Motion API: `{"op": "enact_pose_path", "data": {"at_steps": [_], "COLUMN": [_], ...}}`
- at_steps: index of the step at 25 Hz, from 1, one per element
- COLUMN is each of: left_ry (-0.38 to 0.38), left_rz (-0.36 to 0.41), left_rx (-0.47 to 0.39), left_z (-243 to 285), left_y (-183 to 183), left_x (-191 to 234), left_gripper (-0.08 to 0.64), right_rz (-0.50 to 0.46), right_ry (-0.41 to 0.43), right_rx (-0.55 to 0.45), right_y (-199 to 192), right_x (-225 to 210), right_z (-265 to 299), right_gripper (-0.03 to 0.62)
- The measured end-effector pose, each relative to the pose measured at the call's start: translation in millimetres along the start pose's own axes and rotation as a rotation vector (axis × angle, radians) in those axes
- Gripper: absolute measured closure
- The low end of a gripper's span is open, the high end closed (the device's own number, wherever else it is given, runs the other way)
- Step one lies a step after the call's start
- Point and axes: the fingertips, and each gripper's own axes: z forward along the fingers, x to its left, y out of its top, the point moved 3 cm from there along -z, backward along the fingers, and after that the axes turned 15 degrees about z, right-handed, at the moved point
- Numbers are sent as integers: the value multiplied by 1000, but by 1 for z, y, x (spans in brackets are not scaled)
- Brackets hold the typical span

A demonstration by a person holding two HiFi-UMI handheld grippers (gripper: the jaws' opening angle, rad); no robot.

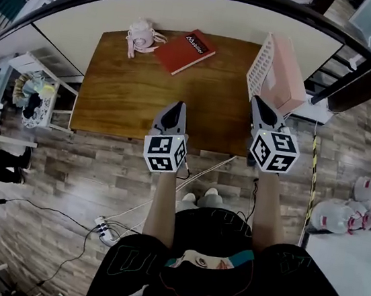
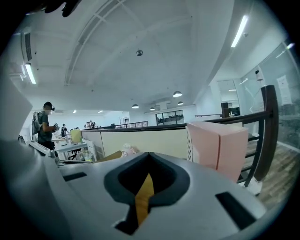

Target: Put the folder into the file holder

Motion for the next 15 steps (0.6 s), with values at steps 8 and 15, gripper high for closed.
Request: {"op": "enact_pose_path", "data": {"at_steps": [8, 15], "left_ry": [112, 117], "left_rz": [76, 68], "left_rx": [13, 17], "left_z": [-27, -35], "left_y": [-12, -14], "left_x": [20, 22], "left_gripper": [563, 563], "right_rz": [-73, -72], "right_ry": [19, 30], "right_rx": [-47, -54], "right_y": [-41, -42], "right_x": [9, 17], "right_z": [4, 3], "right_gripper": [589, 589]}}
